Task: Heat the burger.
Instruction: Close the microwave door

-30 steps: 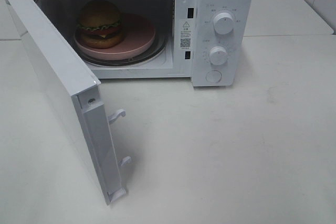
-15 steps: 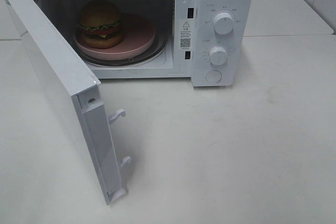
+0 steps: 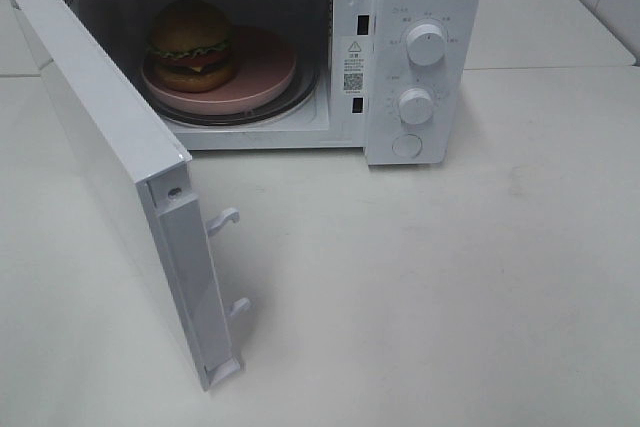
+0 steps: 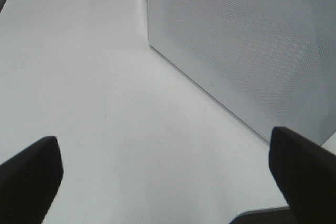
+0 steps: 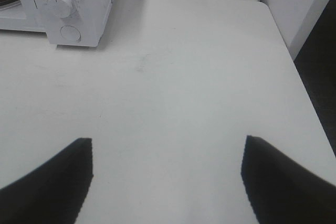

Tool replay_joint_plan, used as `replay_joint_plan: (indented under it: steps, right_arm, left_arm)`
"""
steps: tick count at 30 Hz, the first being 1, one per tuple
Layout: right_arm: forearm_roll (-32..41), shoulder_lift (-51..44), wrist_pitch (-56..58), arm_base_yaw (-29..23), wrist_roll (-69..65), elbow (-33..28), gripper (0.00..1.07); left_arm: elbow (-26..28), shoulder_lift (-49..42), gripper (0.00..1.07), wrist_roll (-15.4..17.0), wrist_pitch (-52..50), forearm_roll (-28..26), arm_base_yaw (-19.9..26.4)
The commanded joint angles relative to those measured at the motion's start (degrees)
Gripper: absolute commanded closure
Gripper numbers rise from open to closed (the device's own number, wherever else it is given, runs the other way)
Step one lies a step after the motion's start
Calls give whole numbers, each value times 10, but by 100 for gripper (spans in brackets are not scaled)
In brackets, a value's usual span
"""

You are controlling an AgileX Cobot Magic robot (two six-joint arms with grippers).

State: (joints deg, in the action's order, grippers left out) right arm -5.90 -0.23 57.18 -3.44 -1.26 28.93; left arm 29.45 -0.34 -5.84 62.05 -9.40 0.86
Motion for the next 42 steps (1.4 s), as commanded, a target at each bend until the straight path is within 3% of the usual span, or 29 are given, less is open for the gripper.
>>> replay_joint_plan:
  steps: [1,42]
  right_arm:
    - [2,-16,-4,4,3,-2,32]
    - [2,-16,-4,4,3,-2,32]
  left_arm:
    - [0,-9,7,5,-7,-1,-1]
    - [0,-9,7,5,-7,-5,-1]
